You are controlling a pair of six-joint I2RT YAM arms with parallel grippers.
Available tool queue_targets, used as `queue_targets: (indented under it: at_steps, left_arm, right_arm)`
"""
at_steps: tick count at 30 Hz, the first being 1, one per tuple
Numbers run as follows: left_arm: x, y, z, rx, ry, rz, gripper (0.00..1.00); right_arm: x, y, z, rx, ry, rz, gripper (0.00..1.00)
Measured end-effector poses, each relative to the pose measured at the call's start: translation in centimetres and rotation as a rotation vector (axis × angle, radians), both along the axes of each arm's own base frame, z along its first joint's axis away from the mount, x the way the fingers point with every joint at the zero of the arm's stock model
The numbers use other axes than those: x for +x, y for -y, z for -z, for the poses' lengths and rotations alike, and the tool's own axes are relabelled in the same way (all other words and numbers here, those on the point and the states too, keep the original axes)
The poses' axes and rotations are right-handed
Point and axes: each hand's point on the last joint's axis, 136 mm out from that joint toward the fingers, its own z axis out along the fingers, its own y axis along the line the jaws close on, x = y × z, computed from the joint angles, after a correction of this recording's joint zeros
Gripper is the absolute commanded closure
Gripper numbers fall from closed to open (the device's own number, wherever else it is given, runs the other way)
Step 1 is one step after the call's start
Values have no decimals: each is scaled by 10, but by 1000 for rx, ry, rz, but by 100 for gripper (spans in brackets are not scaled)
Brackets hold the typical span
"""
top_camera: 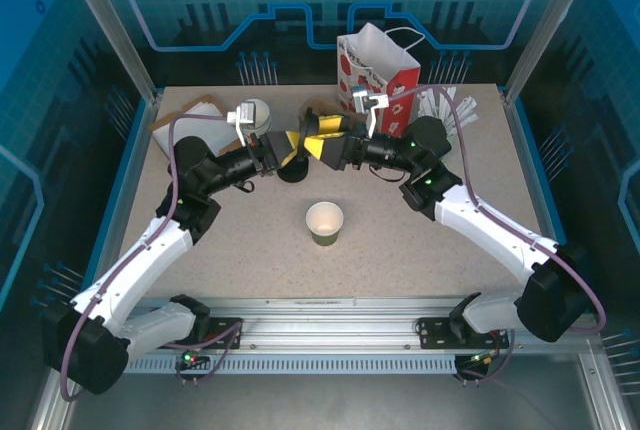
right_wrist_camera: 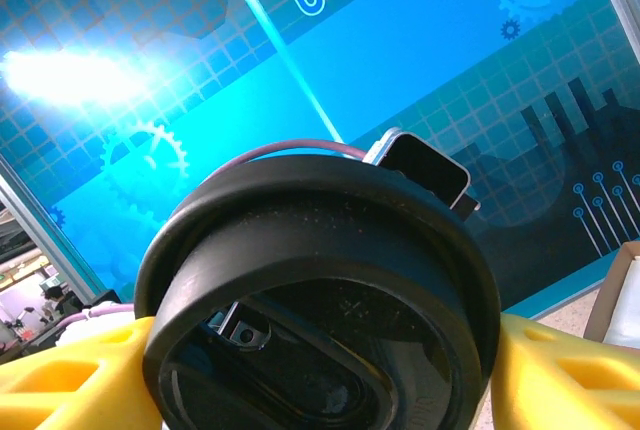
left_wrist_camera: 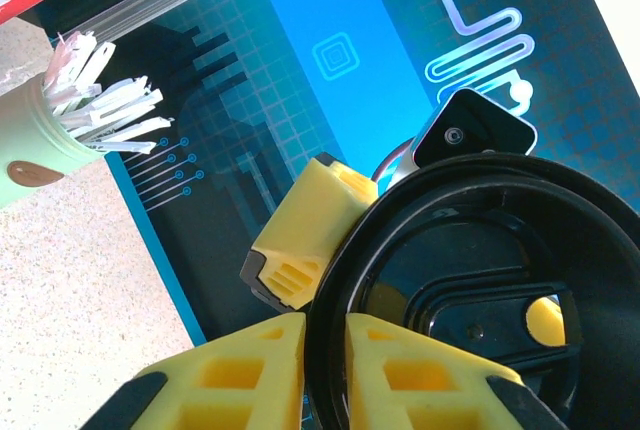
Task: Pack the takeout coffee
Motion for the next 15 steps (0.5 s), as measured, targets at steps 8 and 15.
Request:
queue_targets:
  at_steps: [8, 15]
  left_arm:
    - [4, 0, 12, 12, -27, -9, 55]
    - [27, -20, 47, 101, -97, -121, 45]
  right_arm:
    - [7, 10, 10, -24, -30, 66, 38]
    - [23, 46, 41, -163, -108, 245, 41]
